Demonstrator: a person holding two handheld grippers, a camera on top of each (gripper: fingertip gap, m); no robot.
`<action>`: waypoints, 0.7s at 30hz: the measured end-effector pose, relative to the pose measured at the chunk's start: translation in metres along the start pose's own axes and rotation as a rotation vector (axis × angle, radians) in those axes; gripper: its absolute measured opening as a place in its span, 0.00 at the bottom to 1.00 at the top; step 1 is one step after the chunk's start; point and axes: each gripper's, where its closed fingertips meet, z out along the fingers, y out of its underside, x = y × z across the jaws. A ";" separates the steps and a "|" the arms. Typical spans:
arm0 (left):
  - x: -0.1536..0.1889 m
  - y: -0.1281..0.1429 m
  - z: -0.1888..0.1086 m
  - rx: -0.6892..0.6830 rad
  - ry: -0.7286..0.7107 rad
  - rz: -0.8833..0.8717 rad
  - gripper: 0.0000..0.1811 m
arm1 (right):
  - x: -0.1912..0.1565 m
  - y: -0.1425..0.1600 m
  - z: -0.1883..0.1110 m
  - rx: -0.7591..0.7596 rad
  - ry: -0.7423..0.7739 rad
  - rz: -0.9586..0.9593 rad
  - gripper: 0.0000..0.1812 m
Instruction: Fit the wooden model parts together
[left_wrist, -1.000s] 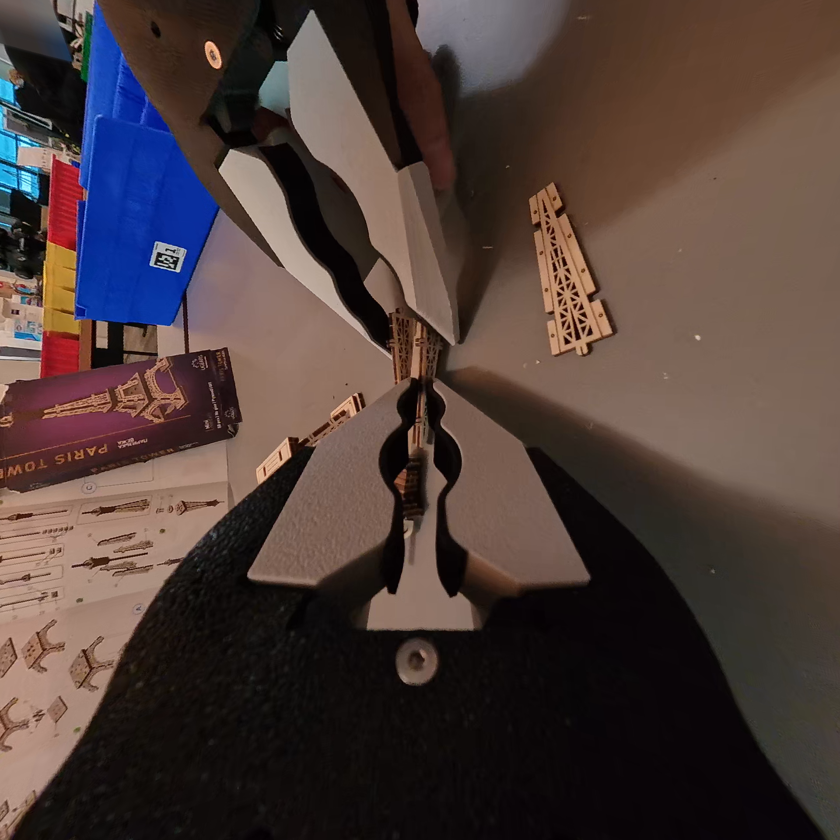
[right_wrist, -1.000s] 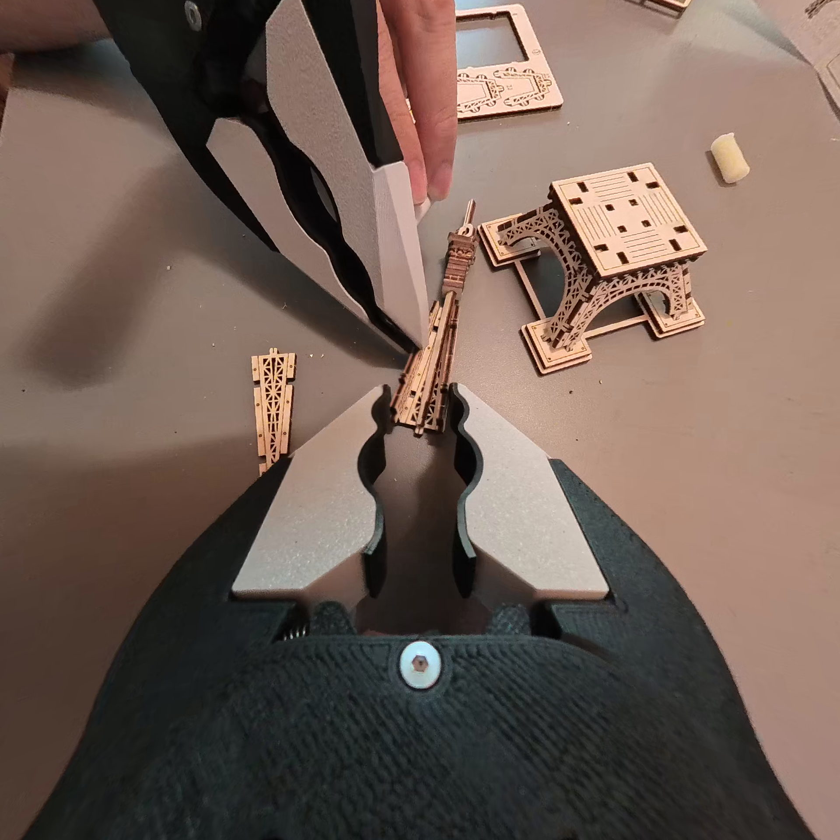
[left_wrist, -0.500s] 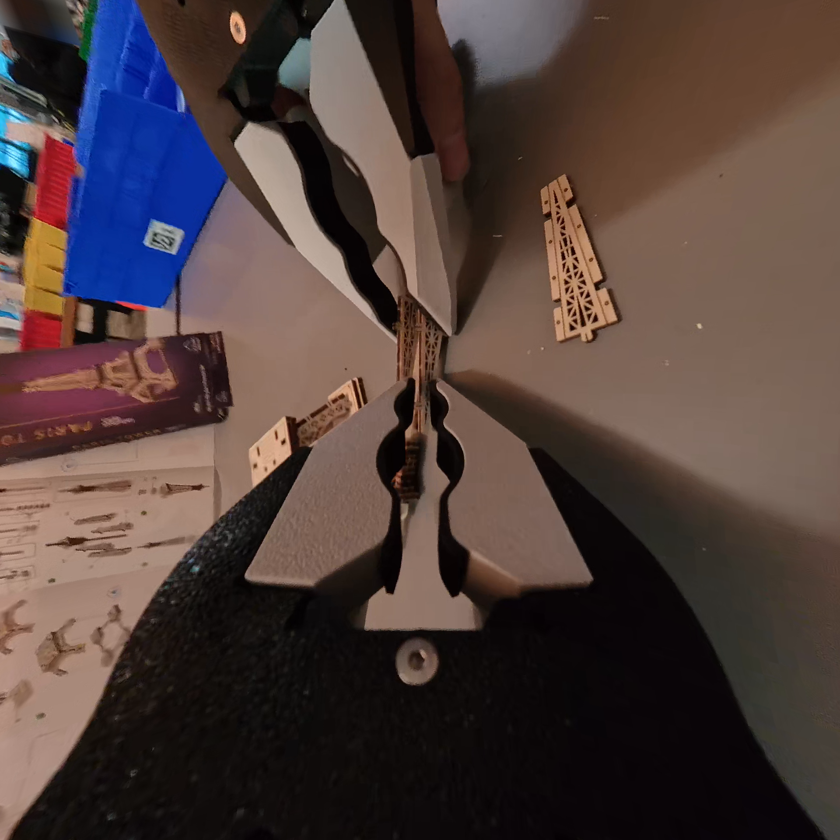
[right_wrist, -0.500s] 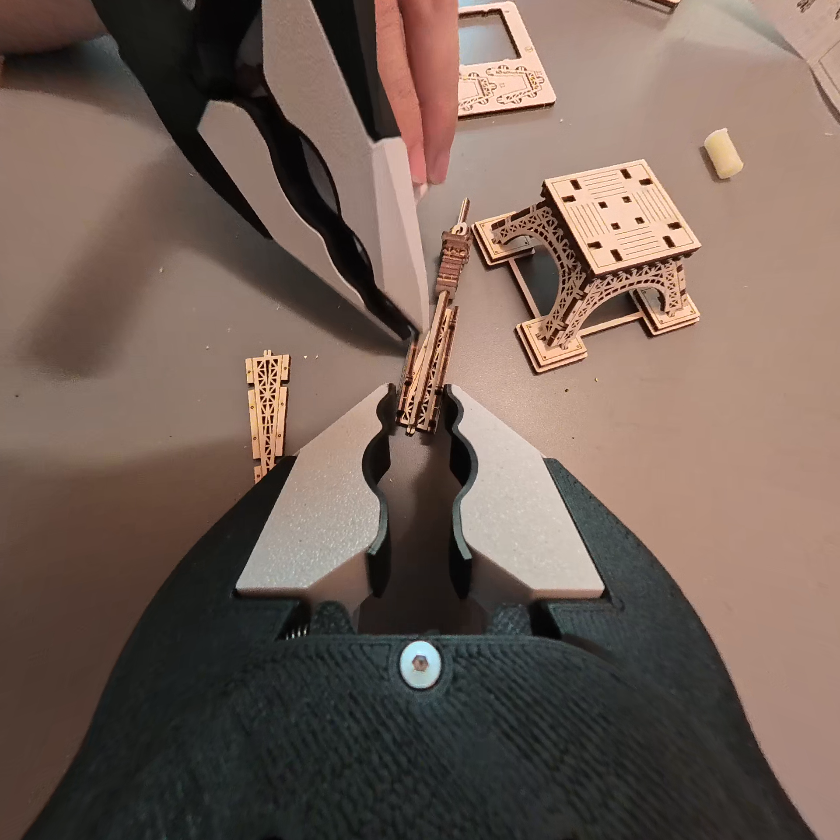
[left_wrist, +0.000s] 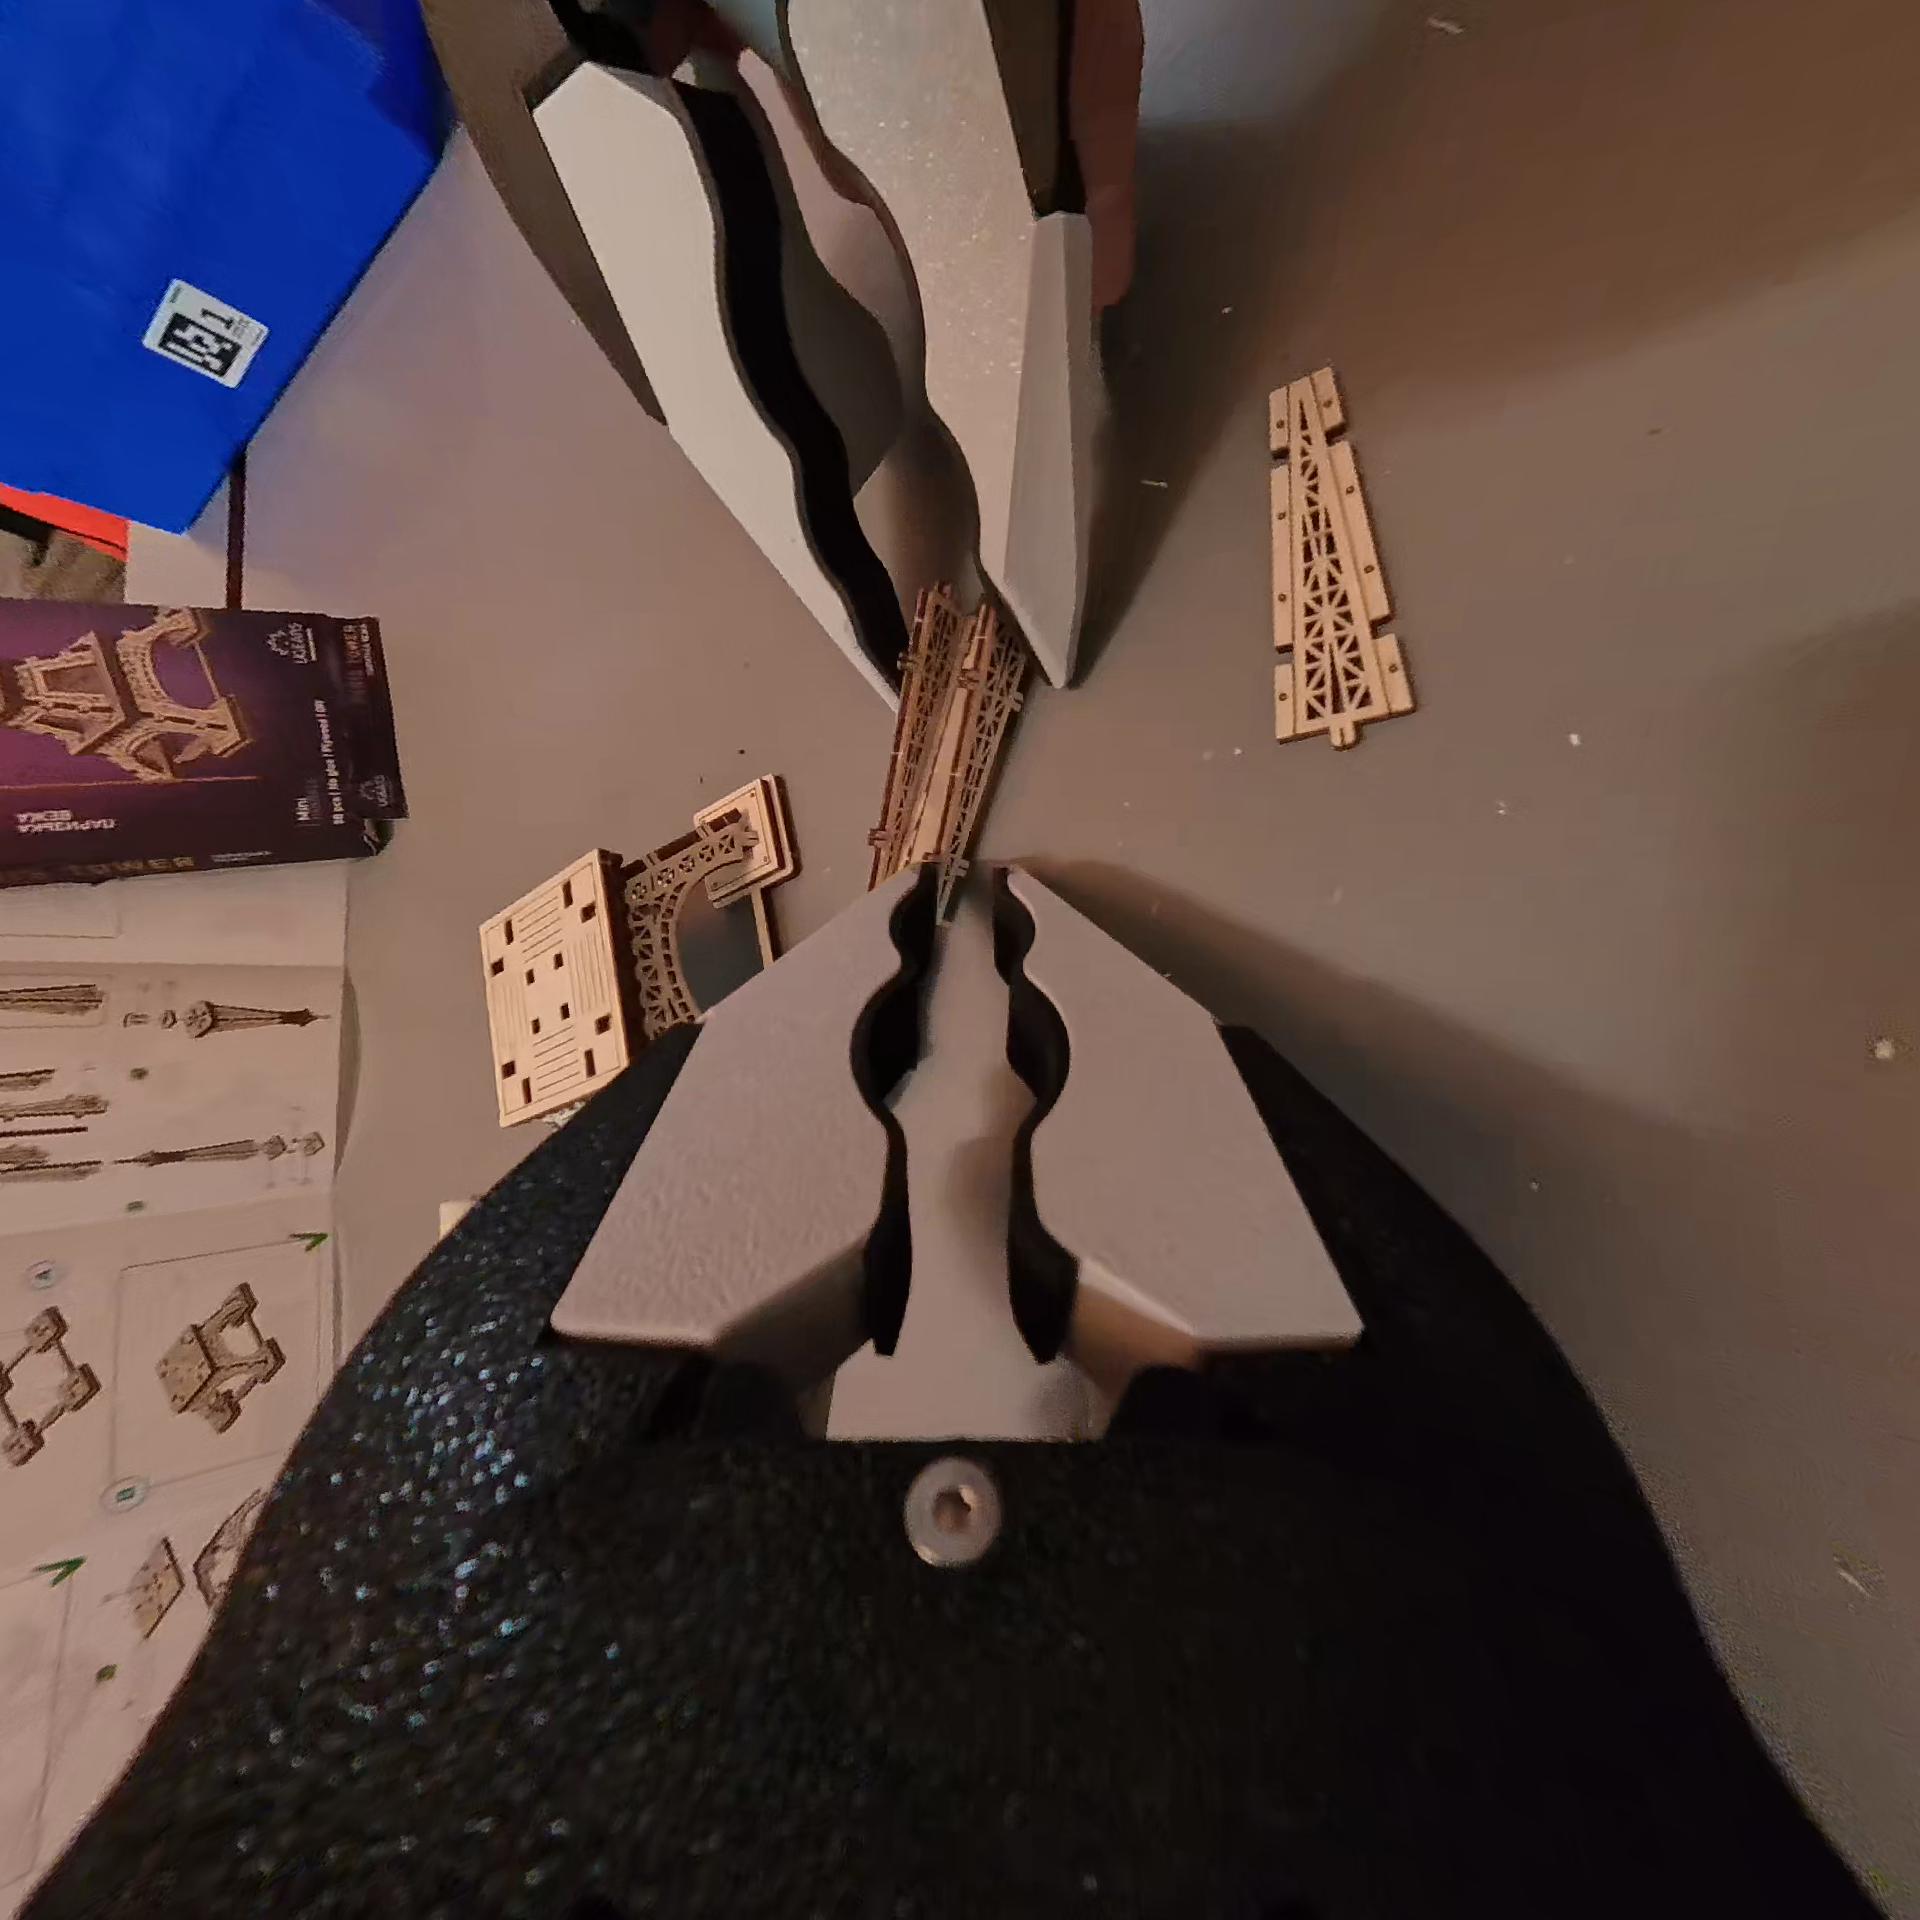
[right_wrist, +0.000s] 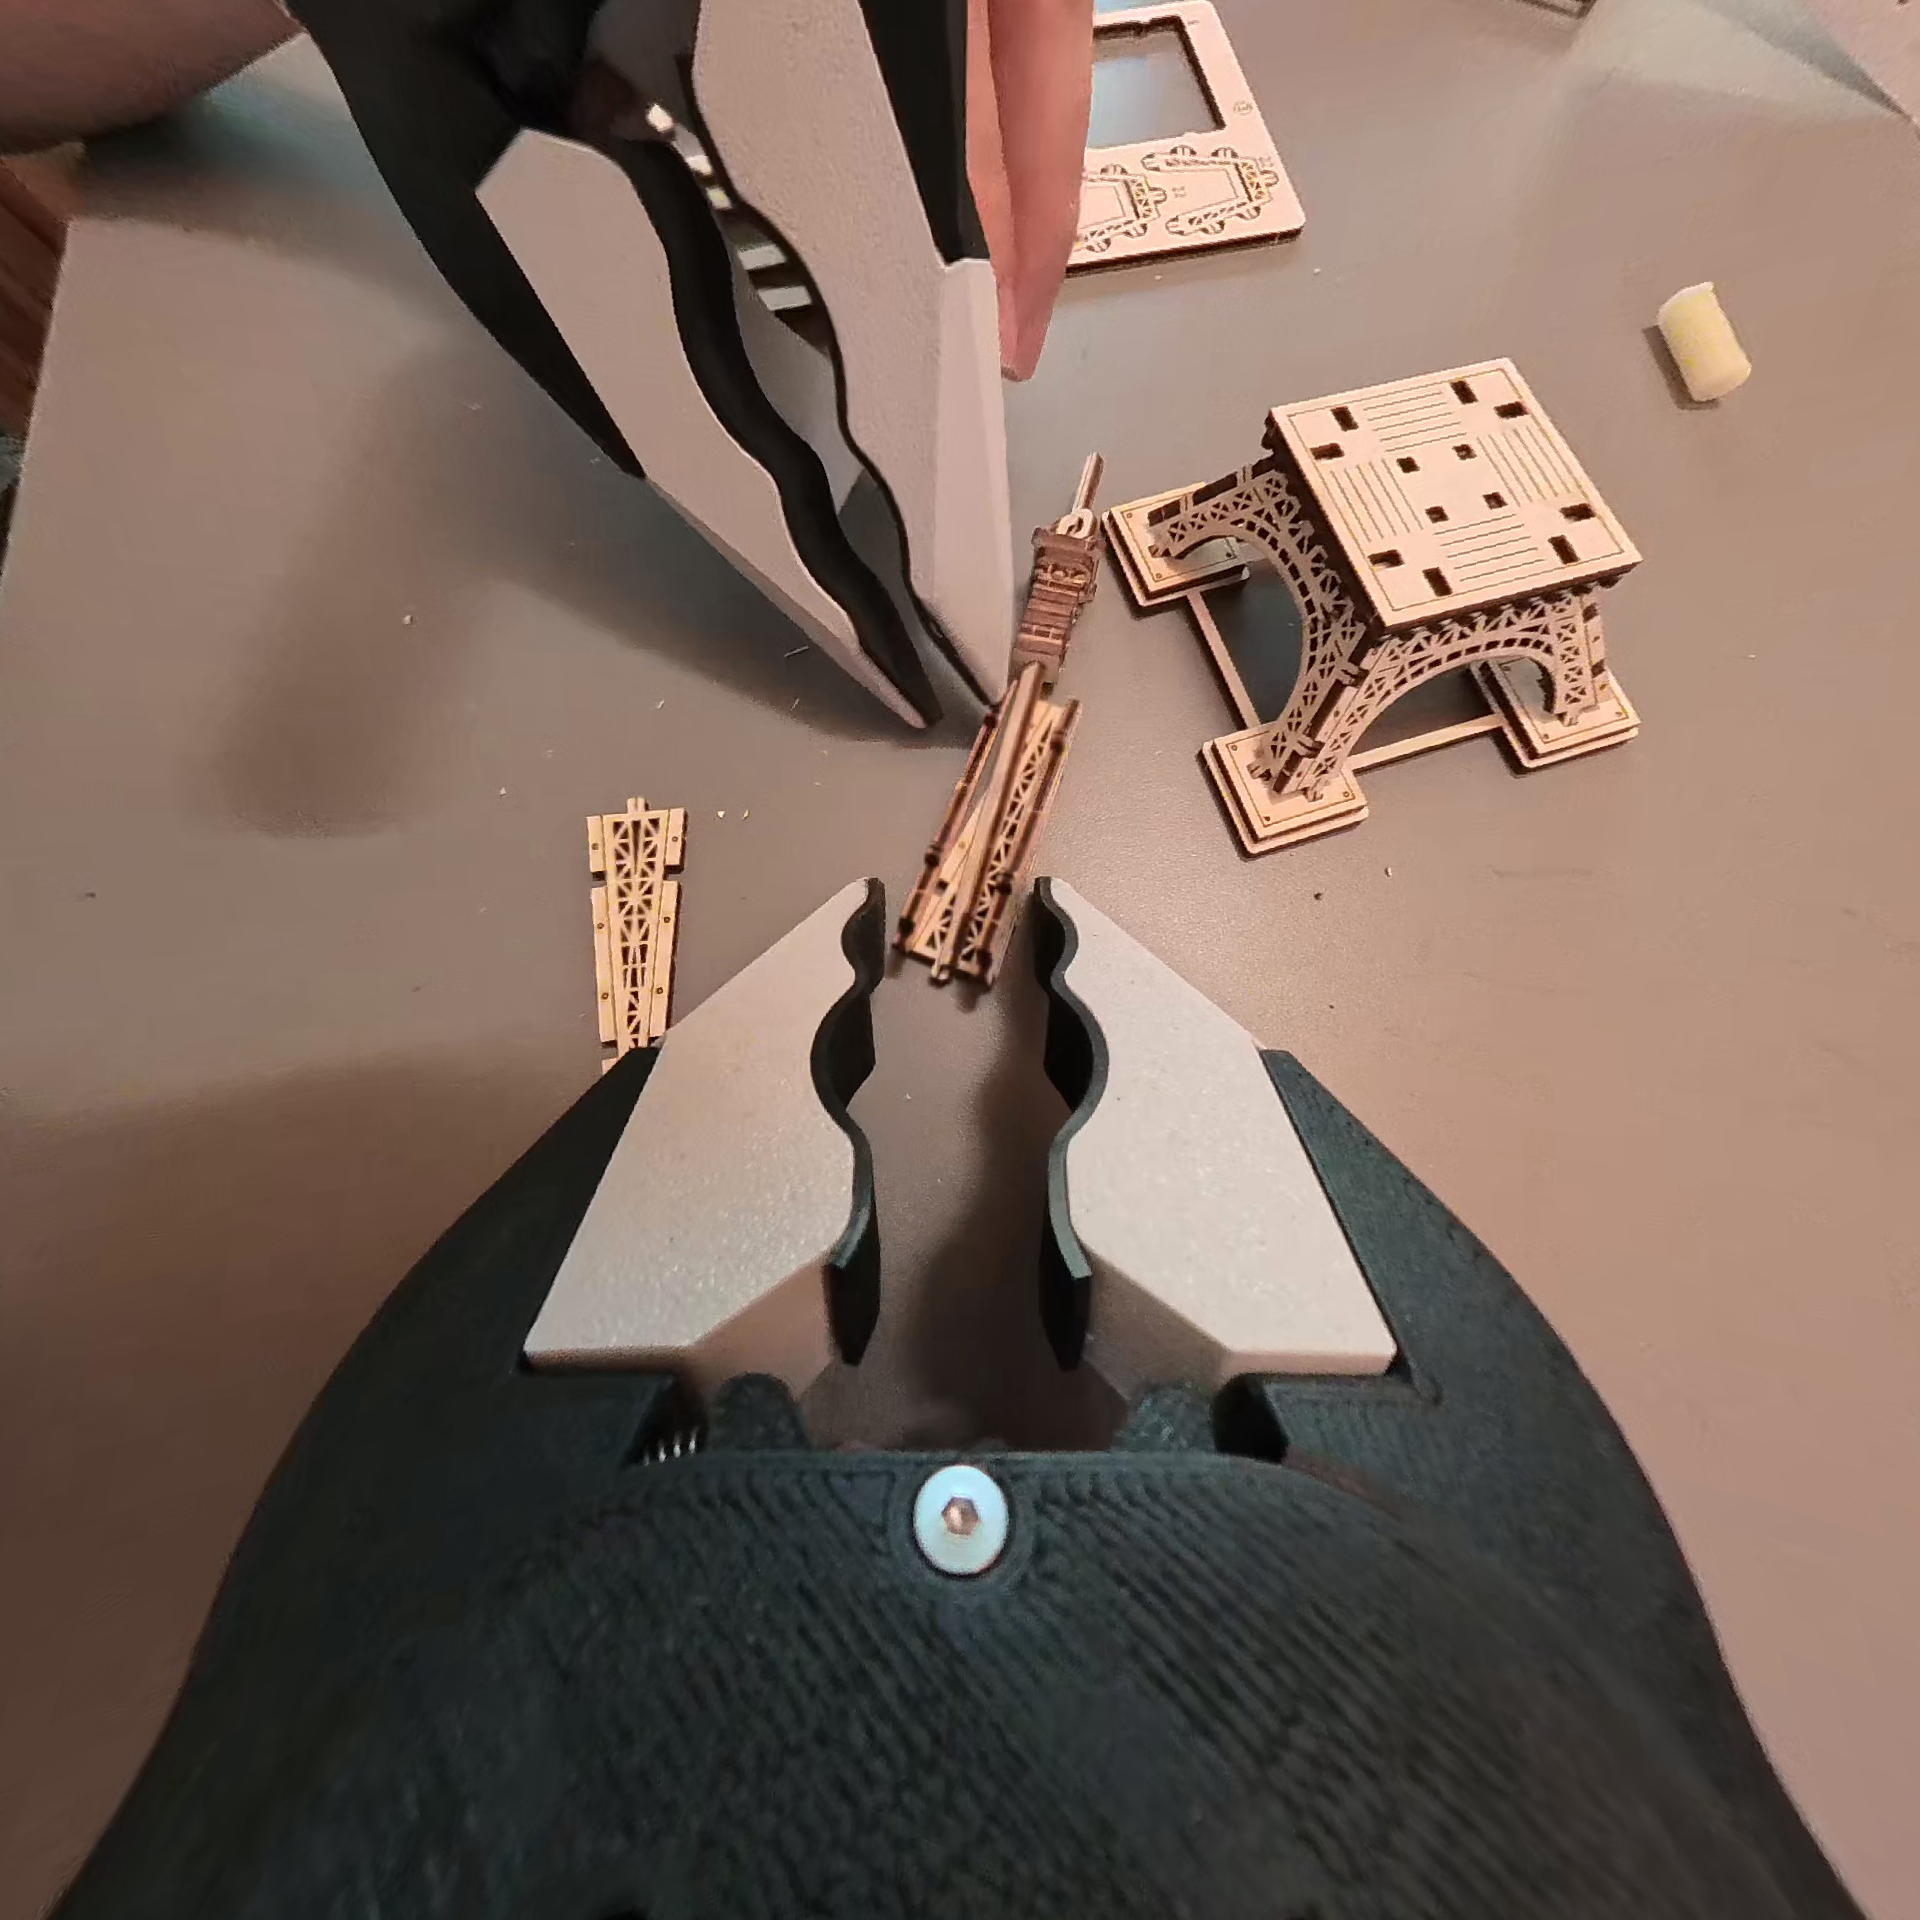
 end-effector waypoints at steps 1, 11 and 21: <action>-0.002 0.000 0.001 -0.003 -0.015 -0.009 0.02 | 0.000 0.000 0.000 0.000 0.003 -0.001 0.14; -0.007 0.004 -0.004 -0.033 -0.143 -0.067 0.02 | 0.002 0.000 0.000 -0.001 0.016 -0.001 0.13; -0.017 0.010 -0.002 -0.080 -0.238 -0.174 0.03 | 0.010 -0.004 0.004 0.004 0.073 -0.027 0.22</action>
